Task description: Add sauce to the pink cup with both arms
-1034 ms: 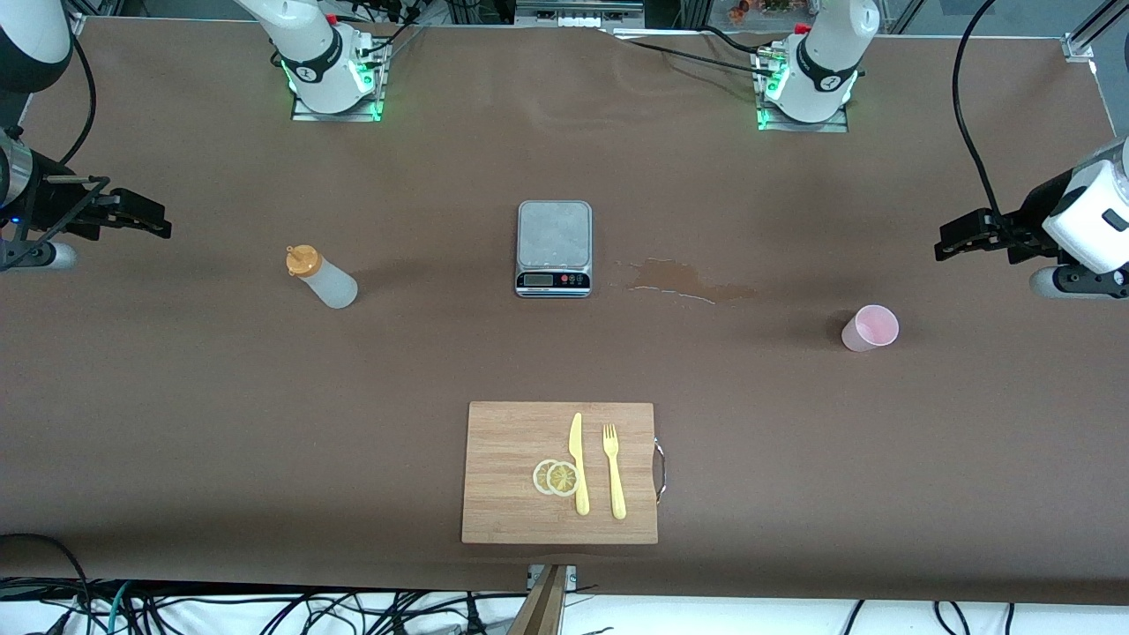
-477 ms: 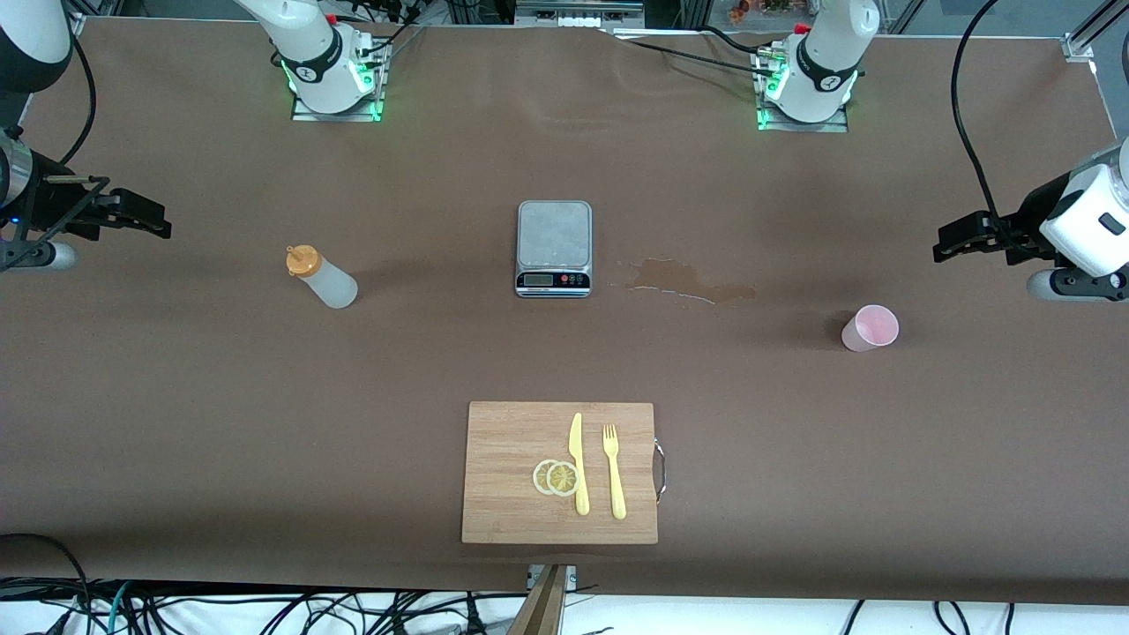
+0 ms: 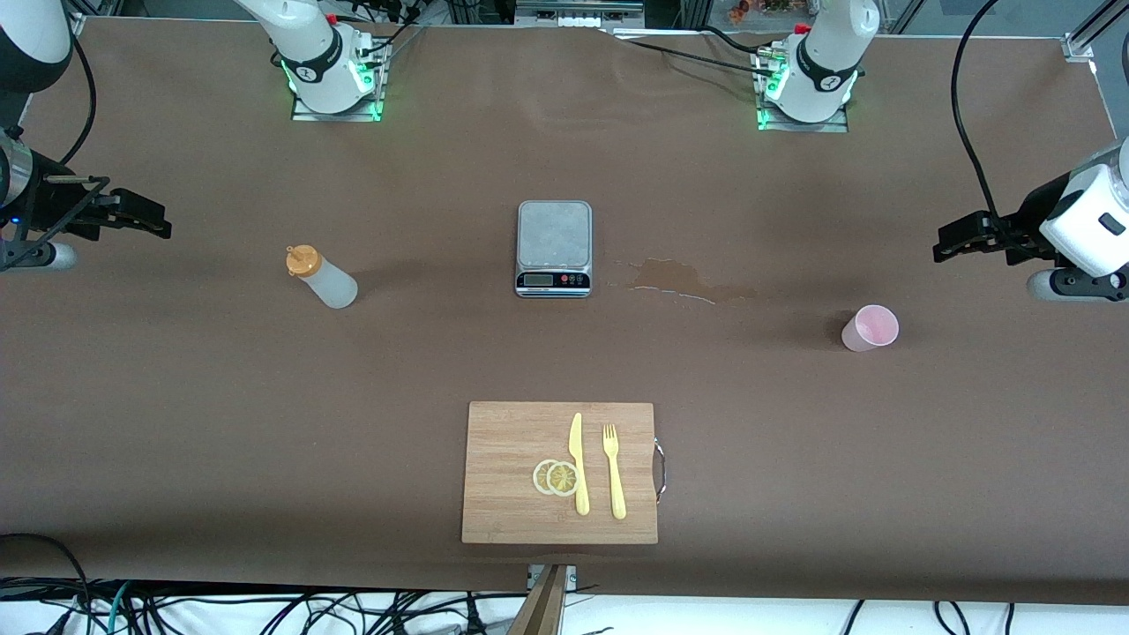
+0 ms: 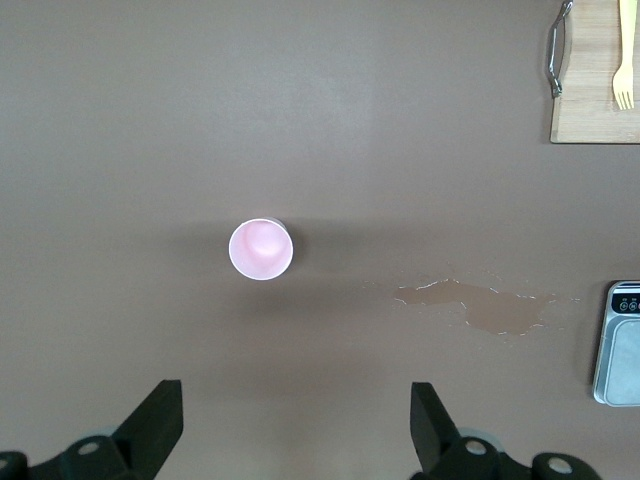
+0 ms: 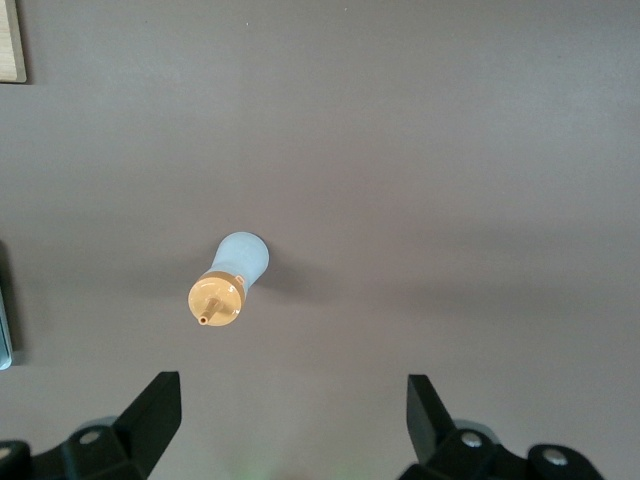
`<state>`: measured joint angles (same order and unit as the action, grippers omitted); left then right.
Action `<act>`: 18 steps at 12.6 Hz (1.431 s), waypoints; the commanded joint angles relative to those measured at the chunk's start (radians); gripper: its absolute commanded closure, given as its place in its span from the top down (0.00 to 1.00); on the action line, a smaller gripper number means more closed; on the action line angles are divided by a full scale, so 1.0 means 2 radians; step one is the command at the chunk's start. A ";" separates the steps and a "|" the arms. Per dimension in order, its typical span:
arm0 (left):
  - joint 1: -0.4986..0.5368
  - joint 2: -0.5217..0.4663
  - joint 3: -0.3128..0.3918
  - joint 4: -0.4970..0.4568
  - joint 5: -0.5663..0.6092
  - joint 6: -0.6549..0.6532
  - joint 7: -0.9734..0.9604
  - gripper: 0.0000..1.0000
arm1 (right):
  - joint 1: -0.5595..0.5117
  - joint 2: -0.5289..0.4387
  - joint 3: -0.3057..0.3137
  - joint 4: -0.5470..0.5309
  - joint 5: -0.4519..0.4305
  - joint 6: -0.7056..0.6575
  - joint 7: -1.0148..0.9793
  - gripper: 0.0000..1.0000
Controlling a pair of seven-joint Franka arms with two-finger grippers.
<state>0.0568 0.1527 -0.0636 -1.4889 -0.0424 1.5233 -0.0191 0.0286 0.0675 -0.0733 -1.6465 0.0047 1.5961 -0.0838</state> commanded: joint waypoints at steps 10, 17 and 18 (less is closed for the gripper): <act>0.011 0.040 0.002 0.004 0.003 0.004 0.004 1.00 | -0.002 0.002 0.003 0.009 0.007 -0.003 0.005 1.00; 0.048 0.067 0.003 -0.123 0.005 0.165 0.073 1.00 | -0.002 0.002 0.003 0.009 0.007 -0.003 0.005 1.00; 0.048 0.069 0.003 -0.145 0.010 0.192 0.075 1.00 | -0.002 0.002 0.003 0.009 0.007 -0.003 0.005 1.00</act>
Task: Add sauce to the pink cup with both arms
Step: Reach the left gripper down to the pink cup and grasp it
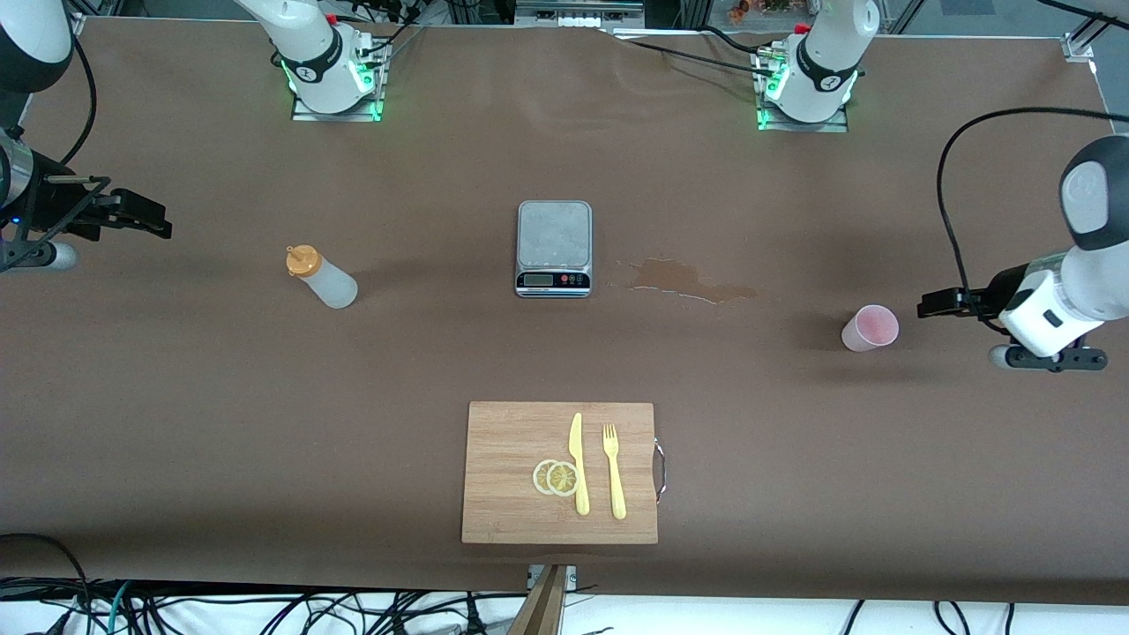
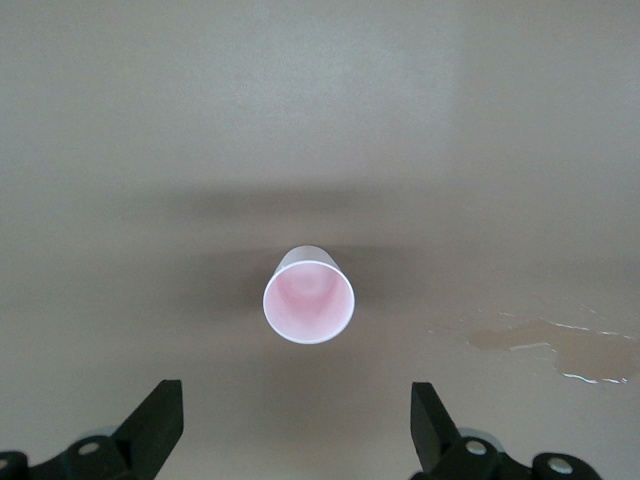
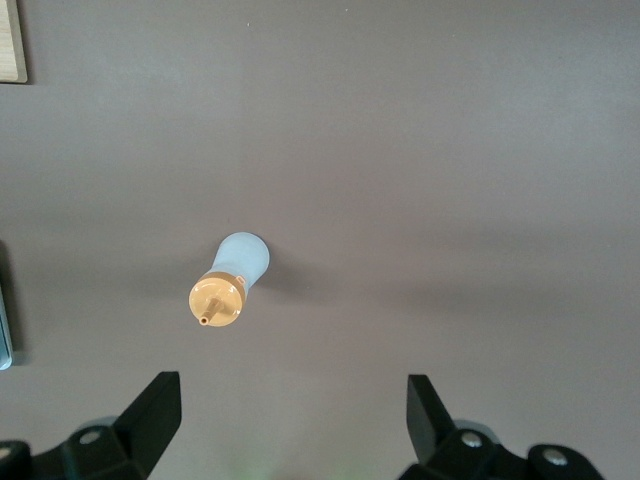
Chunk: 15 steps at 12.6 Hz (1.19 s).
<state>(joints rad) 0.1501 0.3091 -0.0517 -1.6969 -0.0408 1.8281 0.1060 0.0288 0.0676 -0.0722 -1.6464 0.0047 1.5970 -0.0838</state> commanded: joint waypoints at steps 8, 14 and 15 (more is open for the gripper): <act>0.012 -0.005 -0.003 -0.190 0.047 0.242 0.040 0.99 | -0.002 0.002 0.002 0.009 0.007 -0.002 0.005 1.00; 0.029 0.016 0.001 -0.203 0.042 0.293 0.066 0.99 | -0.003 0.002 0.002 0.009 0.007 -0.003 0.005 1.00; 0.029 0.016 0.001 -0.211 0.040 0.305 0.067 0.99 | -0.002 0.002 0.002 0.009 0.007 -0.003 0.005 1.00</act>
<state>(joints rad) 0.2046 0.3422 -0.0486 -2.0869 0.0342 2.3895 0.2201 0.0288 0.0675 -0.0720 -1.6463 0.0047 1.5971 -0.0838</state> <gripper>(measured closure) 0.009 0.000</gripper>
